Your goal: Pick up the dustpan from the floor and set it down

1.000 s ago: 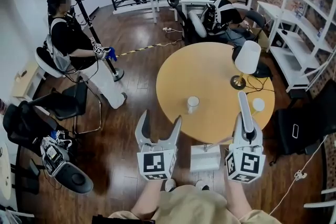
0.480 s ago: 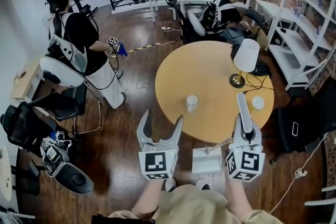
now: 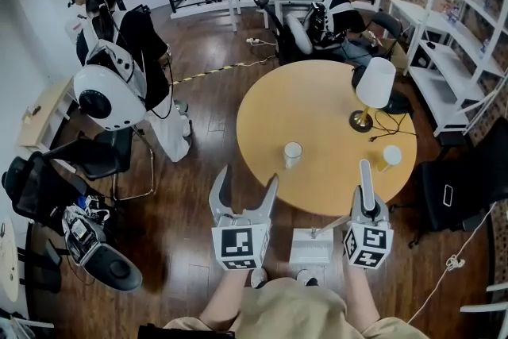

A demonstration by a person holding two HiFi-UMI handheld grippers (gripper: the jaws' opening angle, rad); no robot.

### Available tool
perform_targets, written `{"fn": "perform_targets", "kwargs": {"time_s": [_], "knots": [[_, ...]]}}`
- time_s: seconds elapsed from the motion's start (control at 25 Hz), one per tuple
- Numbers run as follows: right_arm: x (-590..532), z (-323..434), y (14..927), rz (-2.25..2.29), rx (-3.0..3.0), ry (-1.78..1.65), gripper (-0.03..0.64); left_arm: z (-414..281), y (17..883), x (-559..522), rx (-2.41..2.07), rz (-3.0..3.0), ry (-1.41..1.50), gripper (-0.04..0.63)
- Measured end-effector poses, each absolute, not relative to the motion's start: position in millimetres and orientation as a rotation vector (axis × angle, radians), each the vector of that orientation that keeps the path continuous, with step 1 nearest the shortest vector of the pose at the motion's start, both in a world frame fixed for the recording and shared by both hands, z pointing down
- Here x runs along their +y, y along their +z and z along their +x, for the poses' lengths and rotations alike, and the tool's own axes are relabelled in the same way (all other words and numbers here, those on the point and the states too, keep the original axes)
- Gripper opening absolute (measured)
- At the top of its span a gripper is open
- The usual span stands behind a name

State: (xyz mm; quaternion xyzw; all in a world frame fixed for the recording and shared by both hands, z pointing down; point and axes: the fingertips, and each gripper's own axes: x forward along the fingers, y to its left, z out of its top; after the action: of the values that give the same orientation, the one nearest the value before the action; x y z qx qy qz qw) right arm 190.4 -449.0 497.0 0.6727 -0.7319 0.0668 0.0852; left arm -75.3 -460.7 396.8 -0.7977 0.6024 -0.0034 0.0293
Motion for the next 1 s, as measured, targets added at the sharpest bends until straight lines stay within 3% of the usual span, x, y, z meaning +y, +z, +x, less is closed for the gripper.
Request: {"fn": "perform_targets", "kwargs": {"time_s": [0.4, 1.0], "knots": [[-438, 209, 626, 1.818, -2.095, 0.402, 0.061, -79, 397, -461, 1.865, -2.468, -0.020, 0.380], [-443, 318, 774, 1.667, -1.943, 0.571, 0.067, -63, 404, -461, 1.823, -2.515, -0.059, 0.379]]}}
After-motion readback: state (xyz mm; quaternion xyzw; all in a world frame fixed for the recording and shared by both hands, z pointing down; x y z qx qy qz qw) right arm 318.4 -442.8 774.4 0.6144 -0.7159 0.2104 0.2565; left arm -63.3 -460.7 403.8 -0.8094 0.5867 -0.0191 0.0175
